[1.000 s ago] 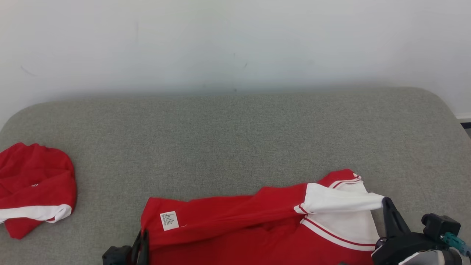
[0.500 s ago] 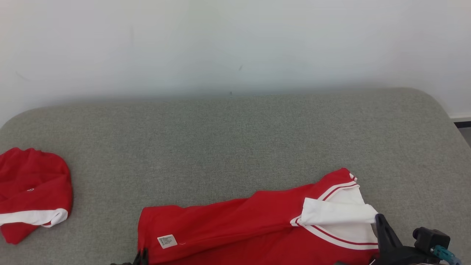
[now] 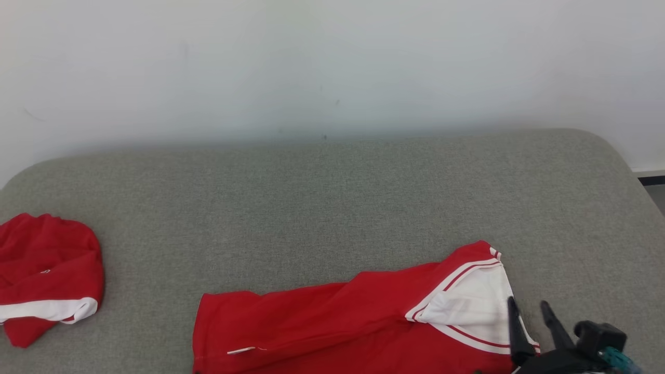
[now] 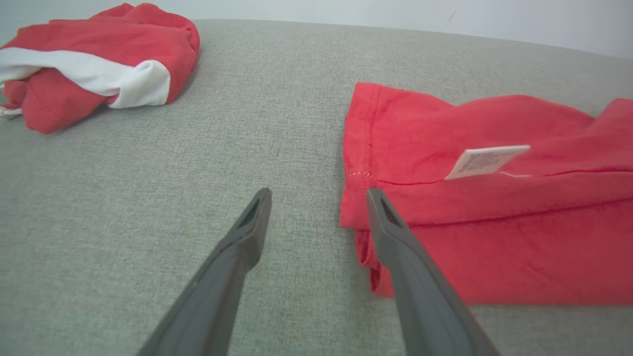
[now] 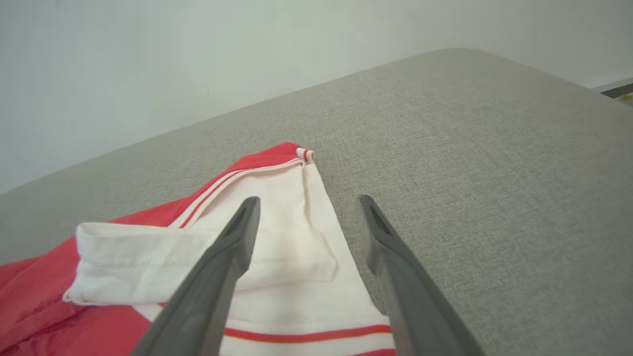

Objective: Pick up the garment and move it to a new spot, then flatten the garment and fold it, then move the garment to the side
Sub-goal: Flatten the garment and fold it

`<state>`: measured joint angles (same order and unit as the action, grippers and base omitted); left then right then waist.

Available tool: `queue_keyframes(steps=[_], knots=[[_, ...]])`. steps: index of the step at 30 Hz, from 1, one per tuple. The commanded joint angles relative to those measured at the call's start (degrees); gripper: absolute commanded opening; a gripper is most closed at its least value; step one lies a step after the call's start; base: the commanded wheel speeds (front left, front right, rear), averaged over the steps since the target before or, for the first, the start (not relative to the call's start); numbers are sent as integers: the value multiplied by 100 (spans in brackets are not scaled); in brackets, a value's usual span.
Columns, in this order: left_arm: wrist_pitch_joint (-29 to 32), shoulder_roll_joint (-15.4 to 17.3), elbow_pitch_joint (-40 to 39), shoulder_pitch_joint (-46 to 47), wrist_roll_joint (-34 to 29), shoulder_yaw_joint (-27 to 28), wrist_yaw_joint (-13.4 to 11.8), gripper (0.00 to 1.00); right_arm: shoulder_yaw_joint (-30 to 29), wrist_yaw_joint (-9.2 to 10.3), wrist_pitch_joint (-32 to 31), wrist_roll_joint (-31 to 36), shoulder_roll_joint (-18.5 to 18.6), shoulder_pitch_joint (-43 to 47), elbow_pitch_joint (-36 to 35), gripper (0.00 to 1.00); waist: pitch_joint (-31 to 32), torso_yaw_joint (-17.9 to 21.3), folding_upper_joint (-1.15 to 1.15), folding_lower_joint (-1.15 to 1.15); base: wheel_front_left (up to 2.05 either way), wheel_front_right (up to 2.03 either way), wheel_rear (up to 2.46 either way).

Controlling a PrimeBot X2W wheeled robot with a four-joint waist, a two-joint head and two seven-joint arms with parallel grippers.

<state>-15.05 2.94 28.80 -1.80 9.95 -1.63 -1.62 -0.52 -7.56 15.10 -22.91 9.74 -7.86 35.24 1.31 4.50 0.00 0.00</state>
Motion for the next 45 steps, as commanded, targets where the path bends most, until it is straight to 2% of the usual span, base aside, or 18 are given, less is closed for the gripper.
queue_keyframes(steps=[1, 4, 9, 12, 18, 23, 28, 31, 37, 38, 39, 40, 42, 44, 45], knots=[[-18, -7, -35, -94, -37, 25, -22, 100, 122, 15, 5, 55, -35, -8, -80, 100, 13, -30, 0, 0, 0, 0, 0], [-18, -6, -67, -146, -38, 9, 1, 100, 595, 15, 4, 0, -11, -92, -228, 100, 24, -98, 0, 0, 0, 0, 0], [-18, -6, -86, -105, 68, -141, -37, 100, 1597, 15, -51, -152, 279, -227, -391, 100, 14, -206, 0, 0, 0, 0, 0], [-18, 0, -106, -48, 186, -89, -106, 100, 2122, 15, -295, -355, 618, -344, -625, 100, -8, -230, 0, 0, 0, 0, 0], [-18, -5, -79, -116, 158, 83, -116, 100, 2923, 15, -1075, -652, 1562, -592, -1361, 100, -56, -161, 0, 0, 0, 0, 0], [-18, -5, -31, -57, 246, -24, -126, 100, 3489, 15, -1750, -1024, 2206, -742, -1934, 100, -119, -172, 0, 0, 0, 0, 0], [-18, -4, -18, 37, 340, -175, -156, 100, 3889, 15, -2179, -1408, 2563, -853, -2200, 100, -167, -241, 0, 0, 0, 0, 0], [-18, -3, -25, 52, 353, -215, -177, 100, 4009, 15, -2256, -1507, 2652, -888, -2221, 100, -185, -291, 0, 0, 0, 0, 0], [-18, -4, -63, -21, 301, -178, -174, 100, 4166, 15, -2330, -1611, 2701, -937, -2225, 67, -204, -340, 0, 0, 0, 0, 0], [-18, -4, -55, -25, 296, -173, -169, 100, 4174, 15, -2341, -1625, 2702, -946, -2219, 67, -207, -341, 0, 0, 0, 0, 0], [-18, -4, -49, -25, 291, -167, -163, 100, 4180, 15, -2349, -1641, 2702, -951, -2206, 62, -211, -339, 0, 0, 0, 0, 0], [-18, -4, -43, -18, 290, -166, -159, 100, 4195, 15, -2356, -1627, 2714, -960, -2189, 51, -214, -338, 0, 0, 0, 0, 0], [-18, -4, -38, -8, 283, -169, -153, 100, 4224, 15, -2357, -1632, 2702, -968, -2170, 43, -214, -331, 0, 0, 0, 0, 0], [-18, -4, -36, 7, 277, -175, -151, 100, 4261, 15, -2367, -1657, 2668, -949, -2175, 18, -216, -315, 0, 0, 0, 0, 0], [-18, -4, -38, 15, 274, -181, -150, 100, 4270, 15, -2370, -1679, 2663, -935, -2182, 0, -215, -306, 0, 0, 0, 0, 0]])
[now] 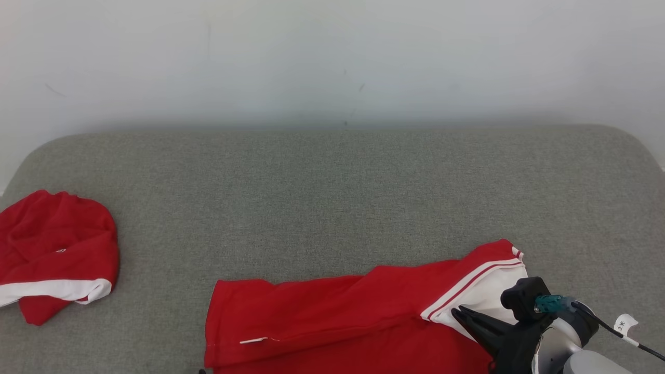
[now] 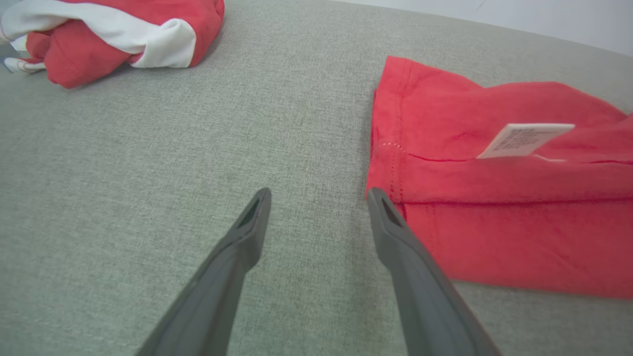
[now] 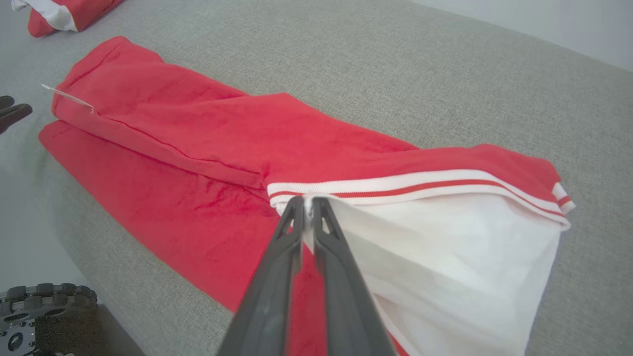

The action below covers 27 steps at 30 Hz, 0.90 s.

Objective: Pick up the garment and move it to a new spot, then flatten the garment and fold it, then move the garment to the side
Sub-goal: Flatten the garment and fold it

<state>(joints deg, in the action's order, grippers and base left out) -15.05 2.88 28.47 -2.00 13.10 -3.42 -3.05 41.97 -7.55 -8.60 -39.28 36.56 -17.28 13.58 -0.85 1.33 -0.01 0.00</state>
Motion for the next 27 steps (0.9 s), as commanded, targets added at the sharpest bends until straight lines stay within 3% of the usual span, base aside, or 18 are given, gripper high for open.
queue_keyframes(steps=[1, 14, 15, 16, 17, 27], knots=[[-18, 1, -7, 39, -44, -8, -6, 100, 13, 14, 8, -82, -30, 39, -19, 0, 6, 19, 1, 0, 0, 0, 0], [-18, 0, -90, -21, -56, 153, 9, 100, -426, 14, 666, -79, -447, 876, -55, 0, 81, 356, 1, 0, 0, 0, 0], [-18, 0, -92, -16, -53, 159, 11, 100, -475, 14, 733, -31, -502, 949, -32, 14, 81, 391, 1, 0, 0, 0, 0], [-18, 1, -91, -5, -44, 162, 13, 100, -503, 14, 790, -6, -576, 1022, -23, 44, 81, 421, 1, 0, 0, 0, 0], [-18, 1, -91, 8, -35, 160, 12, 100, -542, 14, 849, 15, -644, 1079, -9, 98, 78, 452, 1, 0, 0, 0, 0], [-18, 2, -81, 42, 14, 176, -25, 100, -1024, 14, 1446, 451, -1113, 1594, 317, 100, 59, 630, 1, 0, 0, 0, 0]])
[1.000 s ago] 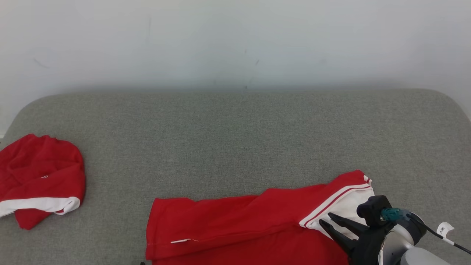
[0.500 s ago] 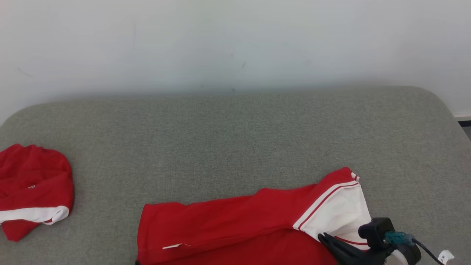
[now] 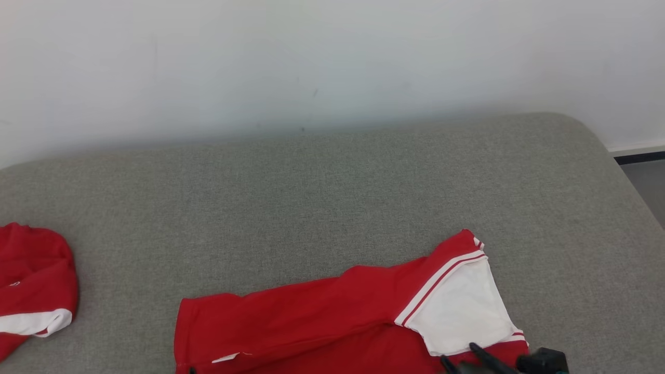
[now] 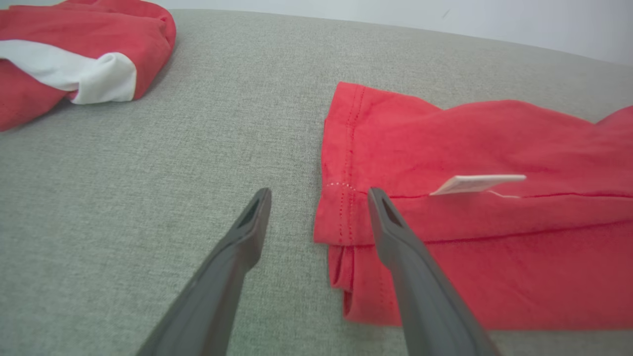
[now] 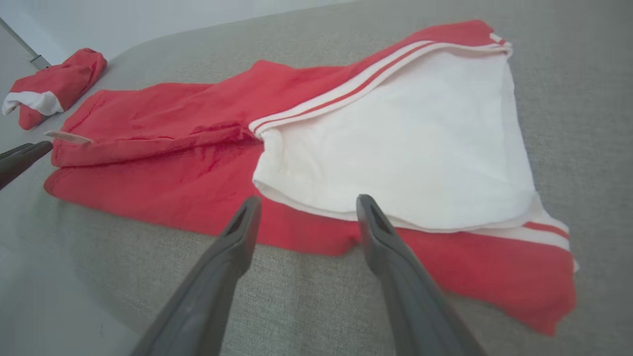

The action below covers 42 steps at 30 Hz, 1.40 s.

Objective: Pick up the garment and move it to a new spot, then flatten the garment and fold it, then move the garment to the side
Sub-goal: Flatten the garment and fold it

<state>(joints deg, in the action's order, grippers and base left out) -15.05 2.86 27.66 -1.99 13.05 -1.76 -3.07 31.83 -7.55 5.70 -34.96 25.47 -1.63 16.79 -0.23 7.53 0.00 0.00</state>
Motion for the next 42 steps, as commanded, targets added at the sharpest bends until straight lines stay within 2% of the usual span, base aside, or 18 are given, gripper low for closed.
queue_keyframes(steps=[1, 9, 15, 20, 28, 32, 42], knots=[[-18, 4, -3, 39, 20, 19, -29, 100, -138, 15, 136, 74, -58, 57, 32, 100, -3, 22, 0, 0, 0, 0, 0], [-18, 4, -196, 35, -224, 108, -59, 100, -1519, 14, 790, 908, -523, -97, 274, 100, -13, 93, 0, 0, 0, 0, 0], [-18, 4, -425, 82, -419, 19, -31, 100, -2456, 14, 917, 1589, -975, -429, 552, 100, -77, 3, 0, 0, 0, 0, 0], [-18, 5, -501, 96, -462, -67, -18, 100, -2894, 14, 941, 1904, -1180, -730, 998, 100, -151, -147, 0, 0, 0, 0, 0], [-18, 3, -481, 260, -515, -94, 15, 100, -3120, 14, 782, 2300, -1224, -1301, 2193, 100, -449, -391, 0, 0, 0, 0, 0], [-18, 4, -502, 352, -547, -103, 28, 100, -2912, 15, 434, 2089, -1285, -1541, 2752, 100, -572, -496, 0, 0, 0, 0, 0], [-18, 4, -538, 428, -539, -132, 16, 100, -2423, 14, 90, 1648, -1237, -1799, 3580, 100, -658, -567, 0, 0, 0, 0, 0]])
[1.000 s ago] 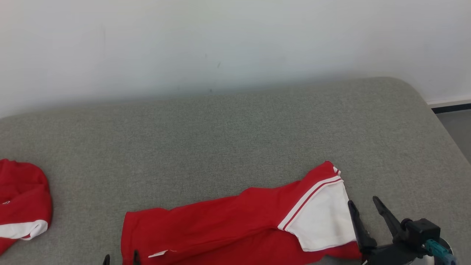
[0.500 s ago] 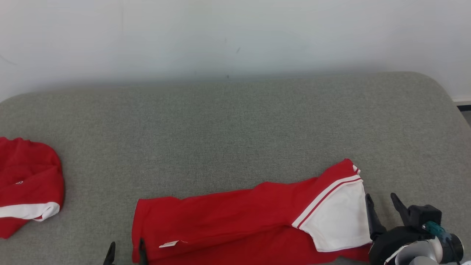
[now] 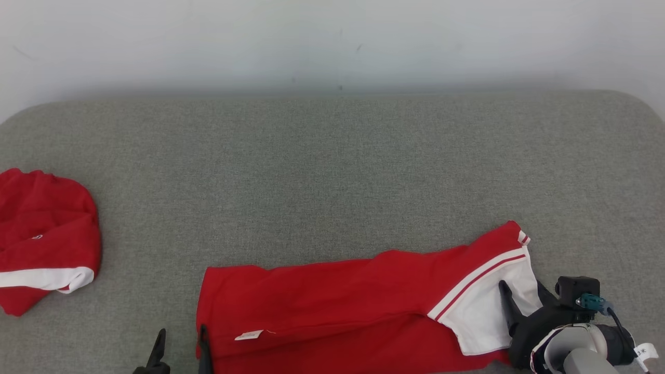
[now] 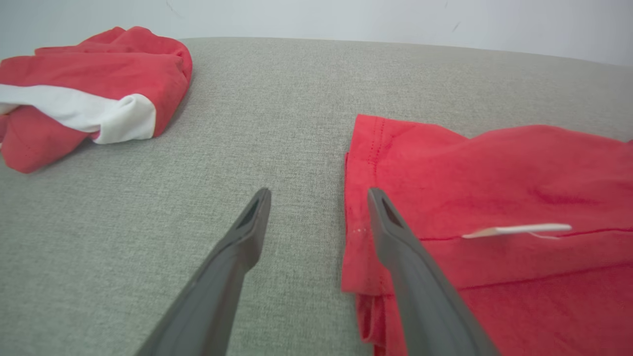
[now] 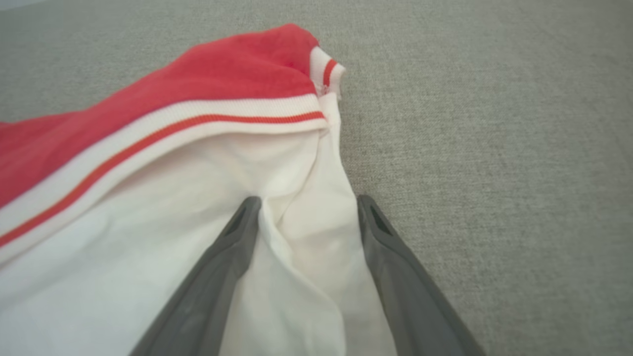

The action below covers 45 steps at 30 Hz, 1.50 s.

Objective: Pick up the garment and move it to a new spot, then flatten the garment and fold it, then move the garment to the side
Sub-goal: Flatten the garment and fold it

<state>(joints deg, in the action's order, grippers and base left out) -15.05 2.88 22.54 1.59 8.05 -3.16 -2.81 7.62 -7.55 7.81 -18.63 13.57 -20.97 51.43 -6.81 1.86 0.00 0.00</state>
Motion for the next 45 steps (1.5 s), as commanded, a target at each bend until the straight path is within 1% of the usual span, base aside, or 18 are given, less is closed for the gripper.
queue_keyframes(steps=[1, 2, 3, 4, 5, 6, 9, 13, 16, 20, 22, 25, 28, 31, 35, 41, 42, 45], knots=[[-18, 1, -26, 65, -28, 0, -16, 100, 87, 14, -165, -39, -73, 139, 170, 100, 4, 5, 0, 0, 0, 0, 0], [-18, 0, -26, 56, -18, -10, -22, 100, 189, 14, -220, -130, -117, 141, 211, 100, 10, 11, 0, 0, 0, 0, 0], [-18, 1, -29, 51, -9, -17, -21, 100, 299, 7, -248, -213, -160, 144, 213, 89, 10, 19, 0, 0, 0, 0, 0], [-18, 2, -33, 55, -6, -23, -24, 100, 413, -6, -258, -284, -177, 148, 191, 72, 13, 26, 0, 0, 0, 0, 0], [-18, 2, -30, 61, -4, -29, -26, 100, 523, -7, -269, -374, -182, 156, 168, 42, 17, 32, 0, 0, 0, 0, 0], [-18, 2, -21, 74, 0, -30, -30, 100, 721, -7, -257, -567, -182, 188, 111, 0, 28, 46, 0, 0, 0, 0, 0], [-18, 2, -22, 70, 21, -13, -15, 100, 869, -5, -187, -807, -48, 203, 112, 0, 52, 61, 0, 0, 0, 0, 0], [-18, 1, -24, 41, 3, 10, 0, 100, 660, 21, 159, -942, 170, 100, 317, 0, 79, 62, 0, 0, 0, 0, 0], [-18, 1, -28, 6, -31, 24, 12, 100, 272, 35, 505, -834, 411, -54, 583, 0, 96, 58, 0, 0, 0, 0, 0], [-18, 2, -10, -48, -23, 34, 15, 100, -334, 19, 715, -546, 448, -241, 894, 0, 132, 64, 0, 0, 0, 0, 0], [-18, 1, 2, -83, -16, 34, 23, 100, -690, 19, 735, -372, 519, -302, 890, 0, 147, 80, 0, 0, 0, 0, 0], [-18, 1, 8, -128, 1, 38, 25, 100, -1127, 17, 738, -50, 412, -191, 554, 0, 180, 117, 0, 0, 0, 0, 0], [-18, 2, 19, -132, 31, 12, 30, 100, -1264, 15, 738, 198, 155, -35, 184, 0, 215, 157, 0, 0, 0, 0, 0], [-18, 0, 37, -141, 67, -37, 13, 100, -1064, 14, 740, 322, -75, 89, -242, 0, 262, 199, 0, 0, 0, 0, 0], [-18, 3, 66, -164, 157, -110, -19, 100, -555, 14, 739, 150, -305, 342, -868, 0, 319, 250, 0, 0, 0, 0, 0], [-18, 2, 71, -187, 230, -201, -60, 100, 550, 14, 514, -294, -397, 667, -1884, 0, 352, 265, 0, 0, 0, 0, 0], [-18, 2, 71, -187, 230, -201, -60, 100, 550, 14, 514, -294, -397, 667, -1884, 0, 352, 265, 0, 0, 0, 0, 0], [-18, 2, 94, -142, 244, -258, -52, 100, 1085, 14, 253, -544, -435, 766, -2377, 0, 338, 204, 0, 0, 0, 0, 0]])
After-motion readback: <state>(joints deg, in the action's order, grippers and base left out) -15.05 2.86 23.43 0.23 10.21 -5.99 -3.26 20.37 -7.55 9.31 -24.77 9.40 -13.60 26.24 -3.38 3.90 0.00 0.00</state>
